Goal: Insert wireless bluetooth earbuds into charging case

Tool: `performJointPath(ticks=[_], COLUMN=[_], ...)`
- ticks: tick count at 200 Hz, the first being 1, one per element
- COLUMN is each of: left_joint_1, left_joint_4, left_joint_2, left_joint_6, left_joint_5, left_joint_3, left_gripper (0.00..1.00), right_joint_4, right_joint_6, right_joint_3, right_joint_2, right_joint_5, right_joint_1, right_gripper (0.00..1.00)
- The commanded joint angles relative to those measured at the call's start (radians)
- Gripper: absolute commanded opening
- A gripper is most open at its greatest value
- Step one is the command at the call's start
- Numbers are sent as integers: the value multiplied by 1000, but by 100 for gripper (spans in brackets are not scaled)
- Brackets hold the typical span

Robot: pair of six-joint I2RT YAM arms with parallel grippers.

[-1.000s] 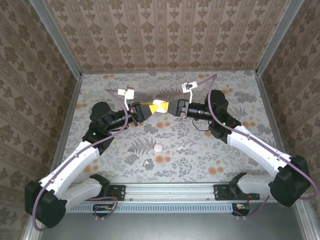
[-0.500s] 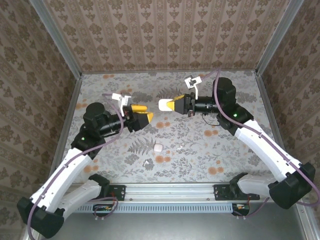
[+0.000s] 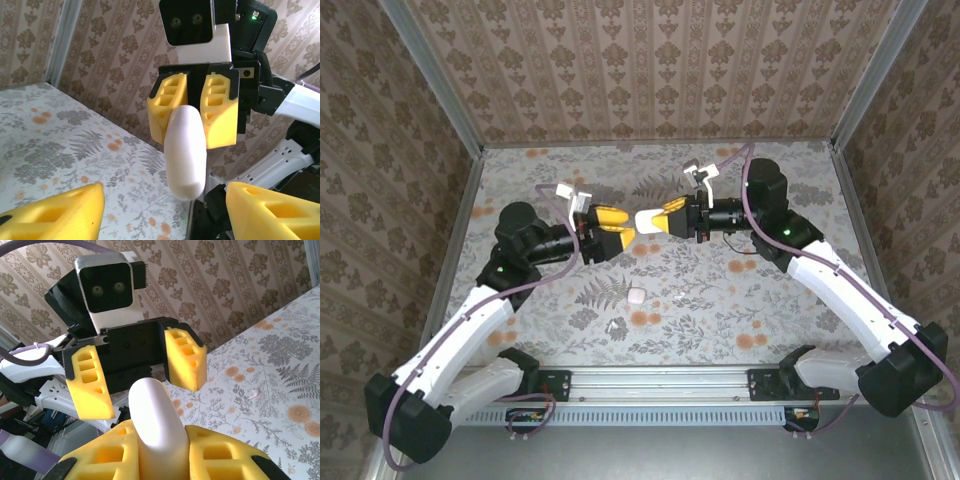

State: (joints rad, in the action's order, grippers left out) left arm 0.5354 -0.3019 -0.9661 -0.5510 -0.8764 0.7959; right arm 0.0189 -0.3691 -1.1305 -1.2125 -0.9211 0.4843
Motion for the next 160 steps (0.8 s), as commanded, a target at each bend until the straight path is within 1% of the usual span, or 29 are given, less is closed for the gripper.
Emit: performJointPath(ticks=[1, 28, 49, 121, 160], left_joint_1=[12, 33, 44, 58, 61], left_joint_4=[-111, -160, -194, -199, -197], left_joint_2=[-26, -63, -78, -95, -118], left_joint_6=[-67, -86, -99, -99, -104], left_joint_5=[-61, -52, -37, -40, -59], left_joint_3=[10, -1, -5, 6, 21], left_gripper=[62, 54, 52, 41, 40], right_joint_4=[-68, -117, -133, -190, -239], right_joint_6=[9, -19, -30, -64, -90], right_joint_3=[14, 26, 30, 57, 76], right_joint_2=[13, 7, 5, 6, 6], right_joint_5=[-35, -32, -26, -6, 27], right_joint_1=[3, 7, 12, 18, 21], right_gripper=[8, 8, 8, 8, 8])
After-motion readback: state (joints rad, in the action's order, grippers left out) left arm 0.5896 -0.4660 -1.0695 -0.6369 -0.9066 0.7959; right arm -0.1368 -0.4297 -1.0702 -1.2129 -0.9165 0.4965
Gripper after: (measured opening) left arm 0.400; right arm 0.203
